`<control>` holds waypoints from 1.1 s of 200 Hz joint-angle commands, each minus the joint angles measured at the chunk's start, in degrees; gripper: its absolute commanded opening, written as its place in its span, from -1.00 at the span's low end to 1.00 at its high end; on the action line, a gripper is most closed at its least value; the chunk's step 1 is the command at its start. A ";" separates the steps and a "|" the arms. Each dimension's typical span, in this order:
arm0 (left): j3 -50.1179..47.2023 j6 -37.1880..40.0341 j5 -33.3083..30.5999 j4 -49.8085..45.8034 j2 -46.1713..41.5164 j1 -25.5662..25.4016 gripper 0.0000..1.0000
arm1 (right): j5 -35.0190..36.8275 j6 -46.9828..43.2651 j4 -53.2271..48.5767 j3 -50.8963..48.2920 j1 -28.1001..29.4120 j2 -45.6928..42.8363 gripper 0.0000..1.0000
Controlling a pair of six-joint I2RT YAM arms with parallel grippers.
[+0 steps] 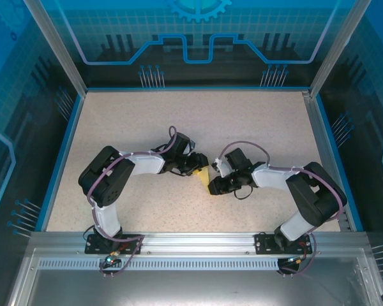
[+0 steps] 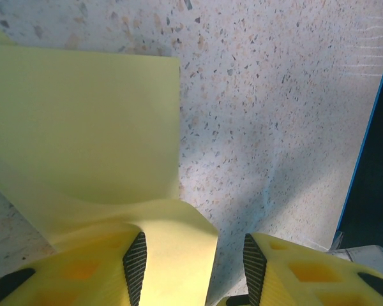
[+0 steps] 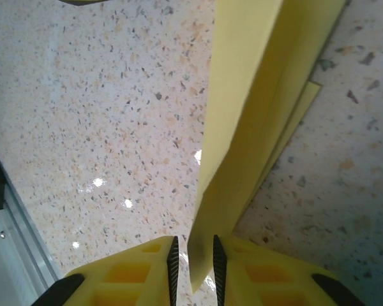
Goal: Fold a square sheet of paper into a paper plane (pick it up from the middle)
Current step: Fold the wing for the fifth time at the center of the table.
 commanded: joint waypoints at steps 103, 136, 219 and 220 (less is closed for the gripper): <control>-0.56 -0.44 0.15 0.12 -1.27 0.30 -0.05 | 4.90 -1.12 -5.24 5.21 3.01 1.21 -0.63; -0.56 -0.47 0.06 0.03 -1.27 0.28 -0.06 | 5.85 -1.05 -5.58 5.38 3.20 1.64 -0.69; -0.57 -0.81 -0.64 -0.54 -1.41 0.28 -0.06 | 3.43 -1.60 -3.03 3.55 4.04 4.42 -0.94; -0.57 -0.83 -0.68 -0.61 -1.39 0.28 -0.07 | 3.50 -1.58 -3.02 3.50 4.15 4.44 -0.94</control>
